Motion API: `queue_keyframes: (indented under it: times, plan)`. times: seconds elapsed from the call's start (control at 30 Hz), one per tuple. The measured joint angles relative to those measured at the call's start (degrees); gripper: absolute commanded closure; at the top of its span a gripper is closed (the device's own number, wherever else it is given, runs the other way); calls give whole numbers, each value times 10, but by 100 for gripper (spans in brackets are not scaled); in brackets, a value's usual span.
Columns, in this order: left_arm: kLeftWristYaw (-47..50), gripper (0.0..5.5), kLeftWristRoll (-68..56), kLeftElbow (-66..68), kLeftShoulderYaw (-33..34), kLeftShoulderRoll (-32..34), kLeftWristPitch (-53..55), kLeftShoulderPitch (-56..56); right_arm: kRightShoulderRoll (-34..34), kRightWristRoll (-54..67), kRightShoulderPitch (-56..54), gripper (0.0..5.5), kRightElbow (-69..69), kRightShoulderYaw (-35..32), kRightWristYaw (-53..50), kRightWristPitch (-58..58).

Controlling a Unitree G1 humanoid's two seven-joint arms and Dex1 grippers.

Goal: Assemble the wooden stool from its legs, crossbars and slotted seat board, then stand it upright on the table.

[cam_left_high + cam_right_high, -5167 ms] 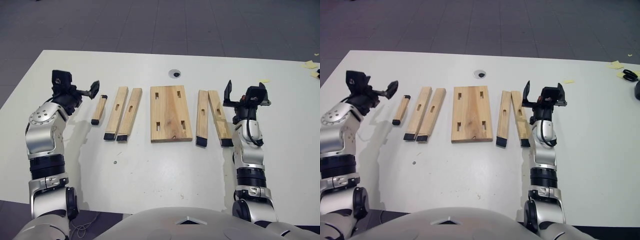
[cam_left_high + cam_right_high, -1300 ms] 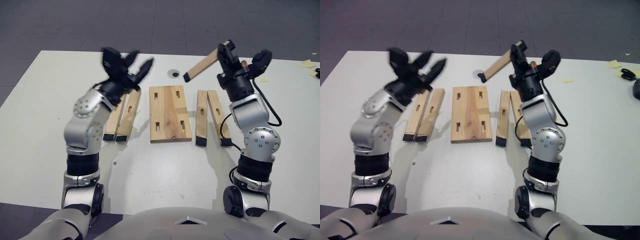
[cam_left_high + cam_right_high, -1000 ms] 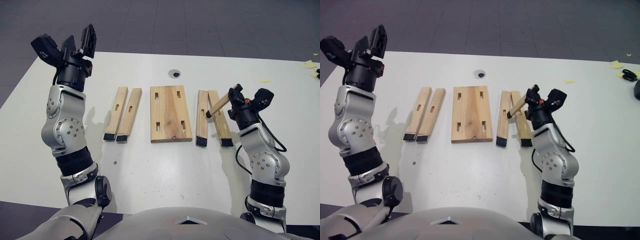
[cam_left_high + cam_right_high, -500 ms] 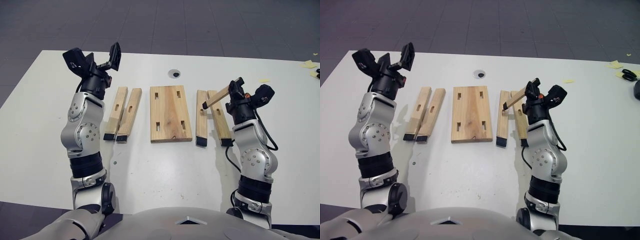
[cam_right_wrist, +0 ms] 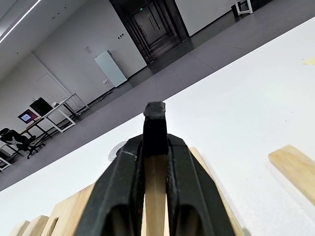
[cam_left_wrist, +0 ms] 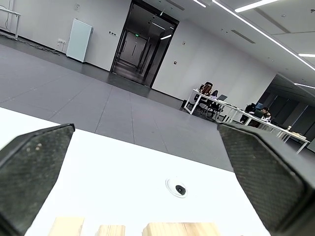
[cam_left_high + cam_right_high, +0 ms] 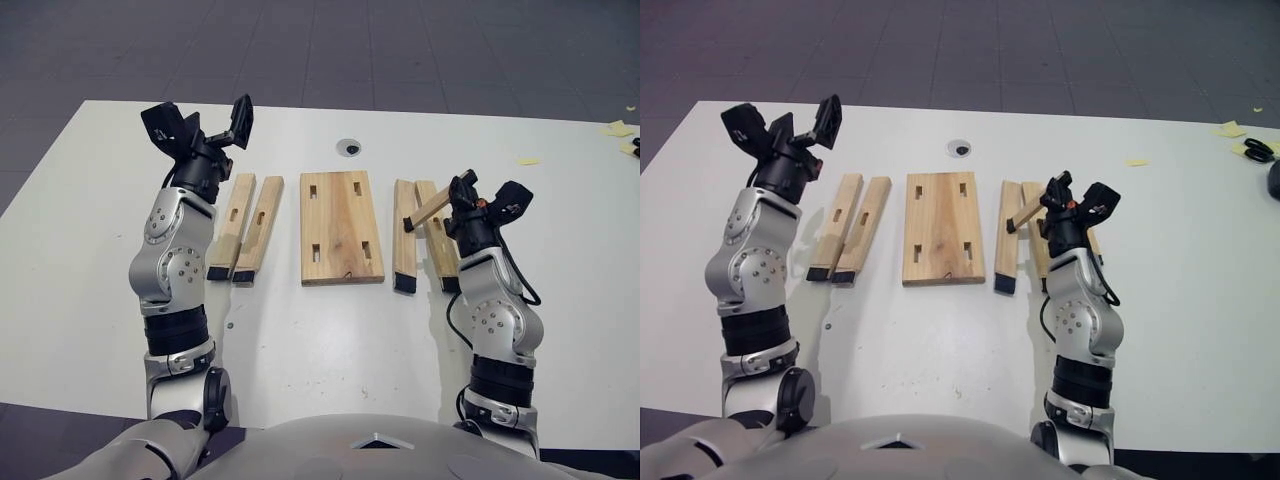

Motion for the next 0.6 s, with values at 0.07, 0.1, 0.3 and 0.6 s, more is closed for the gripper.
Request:
queue_keyframes:
  times: [0.07, 0.1, 0.3, 0.6]
  plan:
    - [-1, 10, 1, 0, -4, 0, 0, 0, -2, -15, -5, 507, 5, 7, 5, -4]
    - [-1, 10, 1, 0, -4, 0, 0, 0, -3, -21, -6, 507, 7, 11, 10, -6]
    - [-9, 10, 8, 7, -11, 1, -1, 0, -15, -84, -6, 507, 20, 47, 41, -32]
    - [-11, 10, 26, 7, -19, 1, -4, 3, -48, -199, 23, 507, 17, 89, 50, -80]
